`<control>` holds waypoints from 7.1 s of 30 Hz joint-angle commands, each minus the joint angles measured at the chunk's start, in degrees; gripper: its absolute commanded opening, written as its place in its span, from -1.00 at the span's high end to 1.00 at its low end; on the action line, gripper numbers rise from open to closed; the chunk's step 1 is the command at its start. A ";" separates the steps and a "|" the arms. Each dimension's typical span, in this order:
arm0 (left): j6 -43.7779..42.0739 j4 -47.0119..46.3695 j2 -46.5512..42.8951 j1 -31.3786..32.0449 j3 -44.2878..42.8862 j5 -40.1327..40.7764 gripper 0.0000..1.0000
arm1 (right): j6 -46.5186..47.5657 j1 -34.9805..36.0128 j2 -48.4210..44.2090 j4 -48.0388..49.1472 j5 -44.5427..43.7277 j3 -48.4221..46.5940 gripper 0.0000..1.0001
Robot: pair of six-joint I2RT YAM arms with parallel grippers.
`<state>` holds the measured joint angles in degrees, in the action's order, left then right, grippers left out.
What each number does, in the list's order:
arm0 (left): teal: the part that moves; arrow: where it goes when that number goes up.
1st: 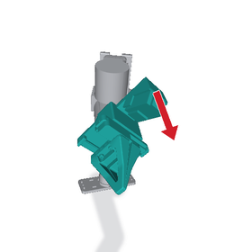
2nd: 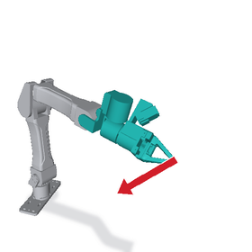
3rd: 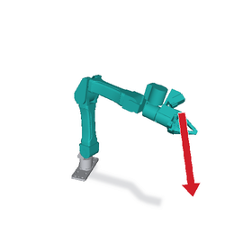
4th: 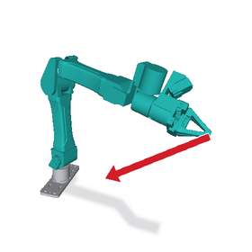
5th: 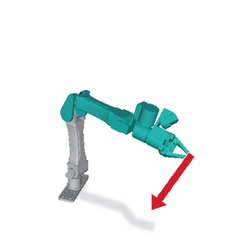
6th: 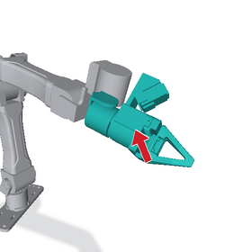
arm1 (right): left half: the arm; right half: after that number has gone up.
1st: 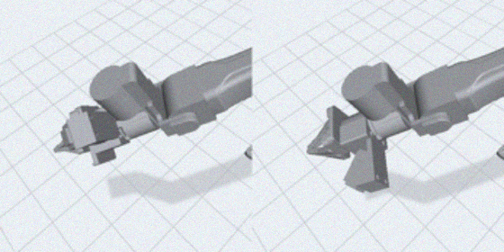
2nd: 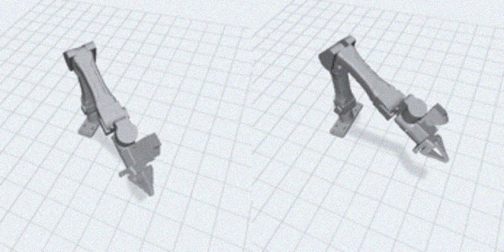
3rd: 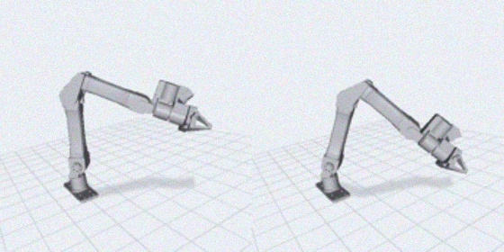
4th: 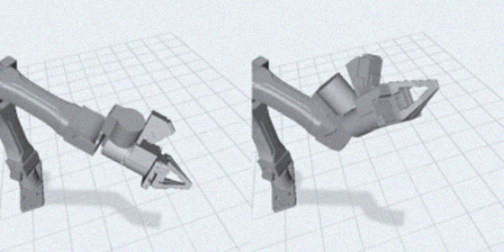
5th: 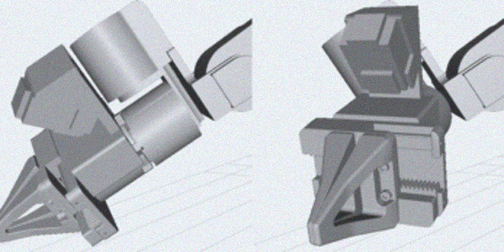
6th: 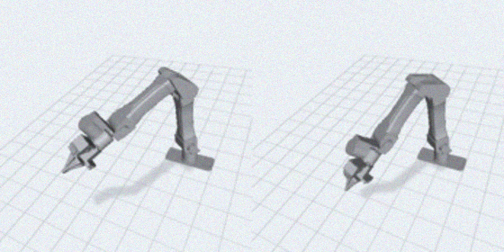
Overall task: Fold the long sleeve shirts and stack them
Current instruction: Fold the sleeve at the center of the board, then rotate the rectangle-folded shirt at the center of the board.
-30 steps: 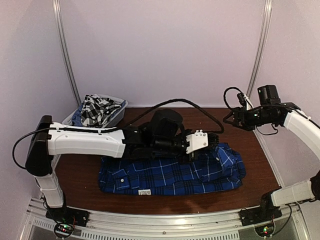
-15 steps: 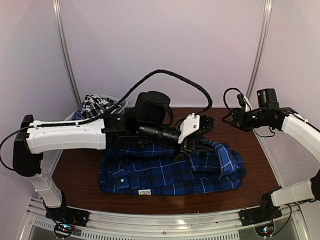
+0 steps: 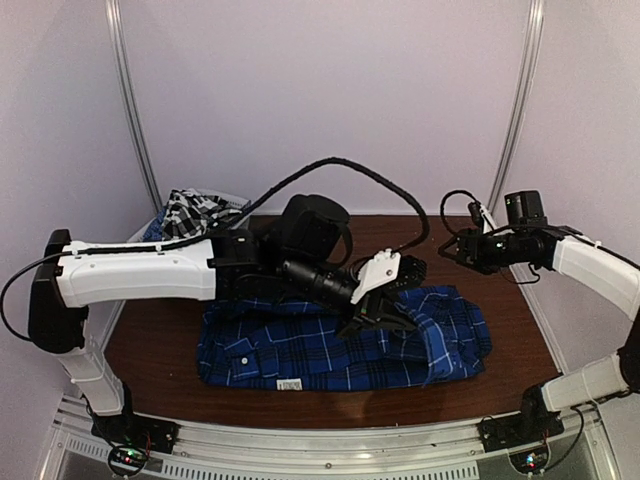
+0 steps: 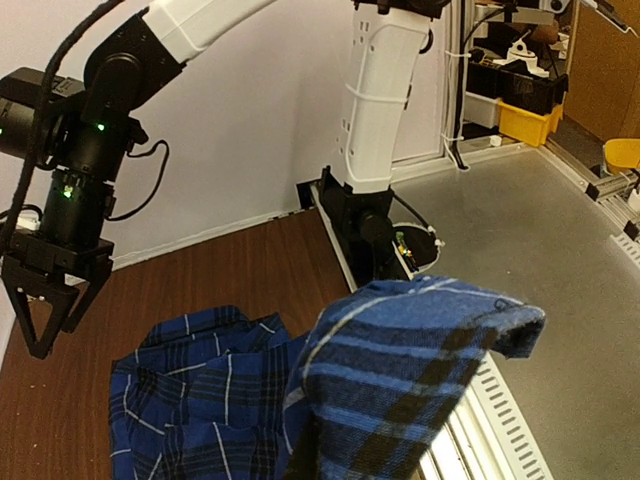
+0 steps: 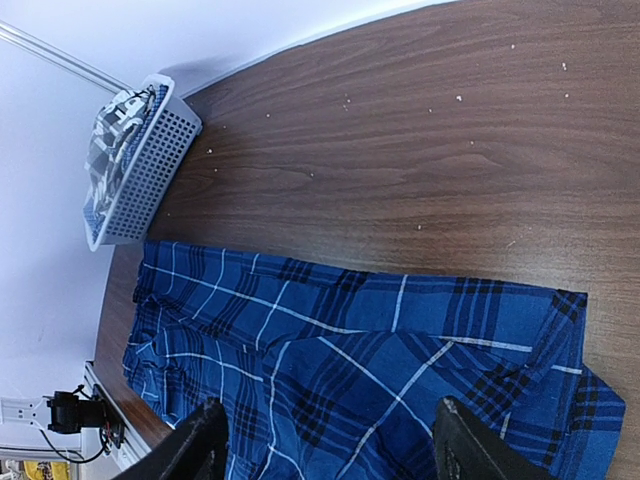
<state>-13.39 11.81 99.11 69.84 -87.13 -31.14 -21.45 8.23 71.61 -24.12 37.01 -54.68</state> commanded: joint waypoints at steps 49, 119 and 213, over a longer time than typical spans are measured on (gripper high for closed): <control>-2.11 5.15 -3.72 1.92 -5.96 2.01 1.00 | 0.05 -0.86 12.74 12.69 -1.80 9.44 -0.32; 53.94 -33.07 -17.90 -32.28 52.89 25.63 1.00 | 1.25 -0.85 16.92 15.85 -0.17 10.11 -0.34; 44.24 -31.45 -7.00 -1.99 47.63 56.75 -0.14 | 17.43 11.18 44.22 1.73 -29.40 -31.58 -0.35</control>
<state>34.92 -14.31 95.48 67.94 -39.33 24.12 -4.32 19.27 124.51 -21.39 11.42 -90.41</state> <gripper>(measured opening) 0.562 0.672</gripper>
